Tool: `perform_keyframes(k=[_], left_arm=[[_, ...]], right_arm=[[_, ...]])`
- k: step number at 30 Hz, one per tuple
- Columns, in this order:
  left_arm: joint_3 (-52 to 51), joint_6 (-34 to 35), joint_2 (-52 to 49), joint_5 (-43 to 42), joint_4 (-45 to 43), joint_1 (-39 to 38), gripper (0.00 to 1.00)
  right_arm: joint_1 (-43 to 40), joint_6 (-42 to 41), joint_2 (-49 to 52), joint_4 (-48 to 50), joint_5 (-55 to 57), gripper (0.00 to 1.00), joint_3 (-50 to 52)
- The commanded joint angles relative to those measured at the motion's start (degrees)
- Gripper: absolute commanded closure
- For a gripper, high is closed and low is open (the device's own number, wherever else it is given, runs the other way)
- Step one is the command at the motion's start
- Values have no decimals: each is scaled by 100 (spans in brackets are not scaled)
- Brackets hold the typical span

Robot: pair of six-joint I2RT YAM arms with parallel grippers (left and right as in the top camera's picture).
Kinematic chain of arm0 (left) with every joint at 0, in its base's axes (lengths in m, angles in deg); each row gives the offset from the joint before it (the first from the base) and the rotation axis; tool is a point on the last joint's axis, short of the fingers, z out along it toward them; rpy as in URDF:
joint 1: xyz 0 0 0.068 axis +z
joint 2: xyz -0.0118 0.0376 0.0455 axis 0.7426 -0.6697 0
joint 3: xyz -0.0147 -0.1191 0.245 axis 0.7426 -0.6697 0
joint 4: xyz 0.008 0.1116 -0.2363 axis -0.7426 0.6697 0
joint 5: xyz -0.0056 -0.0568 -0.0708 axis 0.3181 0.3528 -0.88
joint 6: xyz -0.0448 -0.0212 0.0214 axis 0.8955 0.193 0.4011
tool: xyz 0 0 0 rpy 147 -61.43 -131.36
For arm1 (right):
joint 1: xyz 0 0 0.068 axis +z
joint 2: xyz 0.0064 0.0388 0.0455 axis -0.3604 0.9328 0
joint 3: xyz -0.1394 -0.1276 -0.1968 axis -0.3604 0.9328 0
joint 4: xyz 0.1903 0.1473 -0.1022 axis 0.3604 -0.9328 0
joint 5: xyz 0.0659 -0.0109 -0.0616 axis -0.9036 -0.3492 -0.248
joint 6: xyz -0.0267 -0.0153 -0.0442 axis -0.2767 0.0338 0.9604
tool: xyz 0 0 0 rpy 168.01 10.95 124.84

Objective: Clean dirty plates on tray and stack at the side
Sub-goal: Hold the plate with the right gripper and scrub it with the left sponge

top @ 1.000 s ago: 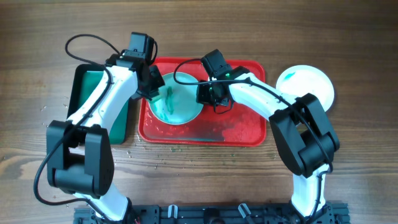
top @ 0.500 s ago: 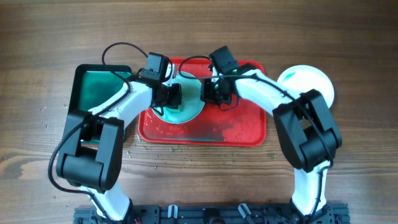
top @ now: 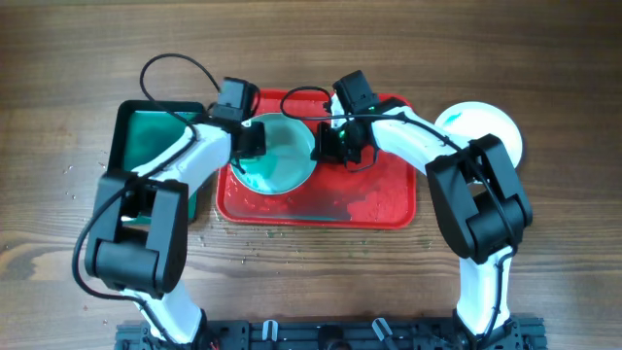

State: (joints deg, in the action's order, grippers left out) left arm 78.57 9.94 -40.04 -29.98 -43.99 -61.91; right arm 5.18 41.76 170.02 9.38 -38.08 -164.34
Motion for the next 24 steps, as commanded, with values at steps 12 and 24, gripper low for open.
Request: perform_keyframes(k=[12, 24], left_arm=[[-175, 433, -188, 1202, -1084, -227, 96], [-153, 1690, -186, -4081, 675, -306, 96]], right_arm=[[-24, 111, 197, 22, -42, 96, 26], [-24, 101, 197, 55, -39, 96, 26]])
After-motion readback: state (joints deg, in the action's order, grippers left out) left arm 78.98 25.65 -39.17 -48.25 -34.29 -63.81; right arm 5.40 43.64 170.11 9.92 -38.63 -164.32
